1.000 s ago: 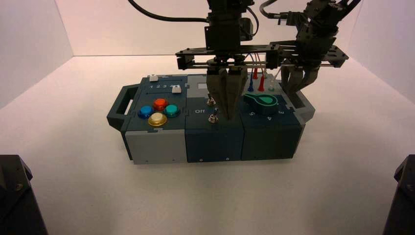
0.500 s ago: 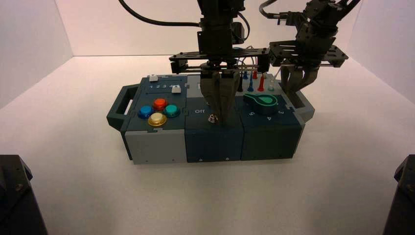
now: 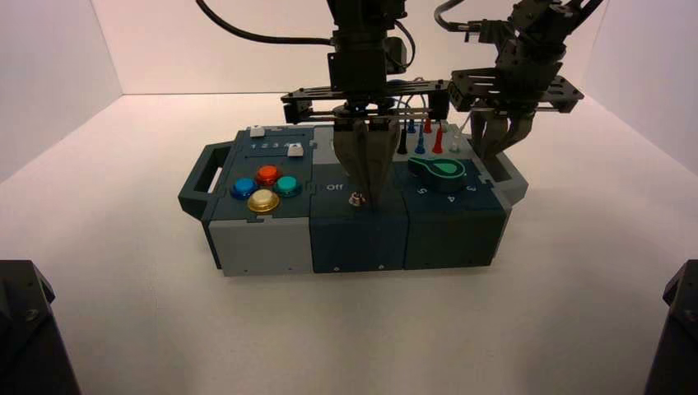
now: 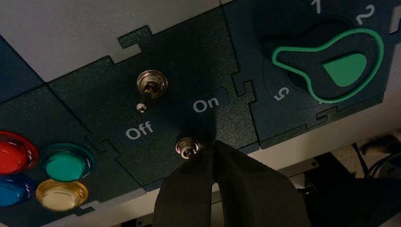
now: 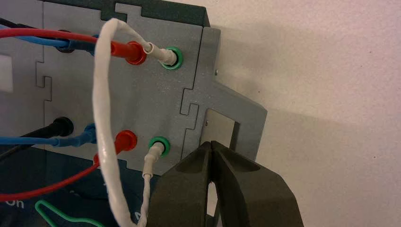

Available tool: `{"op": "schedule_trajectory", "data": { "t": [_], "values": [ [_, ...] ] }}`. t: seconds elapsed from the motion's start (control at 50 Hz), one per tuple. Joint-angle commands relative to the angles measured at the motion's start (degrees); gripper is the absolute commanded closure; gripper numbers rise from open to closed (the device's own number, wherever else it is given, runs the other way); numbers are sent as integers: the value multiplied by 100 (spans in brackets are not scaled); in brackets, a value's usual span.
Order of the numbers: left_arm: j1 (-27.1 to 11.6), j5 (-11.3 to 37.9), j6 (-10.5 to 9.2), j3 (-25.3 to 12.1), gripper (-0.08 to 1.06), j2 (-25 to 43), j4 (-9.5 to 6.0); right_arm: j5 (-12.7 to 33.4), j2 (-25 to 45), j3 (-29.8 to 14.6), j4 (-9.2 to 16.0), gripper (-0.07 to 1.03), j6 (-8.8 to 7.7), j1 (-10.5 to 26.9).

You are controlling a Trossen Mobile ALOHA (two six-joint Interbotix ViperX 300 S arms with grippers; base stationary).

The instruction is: Flip the bottom switch off with the left gripper.

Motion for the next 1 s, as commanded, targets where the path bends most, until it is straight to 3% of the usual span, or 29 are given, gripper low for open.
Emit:
{"op": "schedule_trajectory", "data": {
  "t": [0.02, 0.26, 0.54, 0.68, 0.88, 1.0],
  "values": [
    [272, -44, 26, 185, 101, -202, 44, -18, 290, 44, -79, 99, -167, 132],
    [360, -255, 35, 448, 101, -404, 53, 9, 325, 9, -88, 99, -167, 132],
    [325, -352, 272, 141, 101, -554, 53, 53, 387, -26, -79, 99, -167, 132],
    [79, -352, 132, -26, 101, -756, 44, 53, 387, -26, -88, 99, -167, 132],
    [-123, -378, -35, 141, 101, -958, 44, 62, 396, -35, -88, 99, -167, 149],
    [-123, -387, -26, 185, 101, -967, 44, 62, 404, -35, -88, 99, -167, 158]
  ]
}}
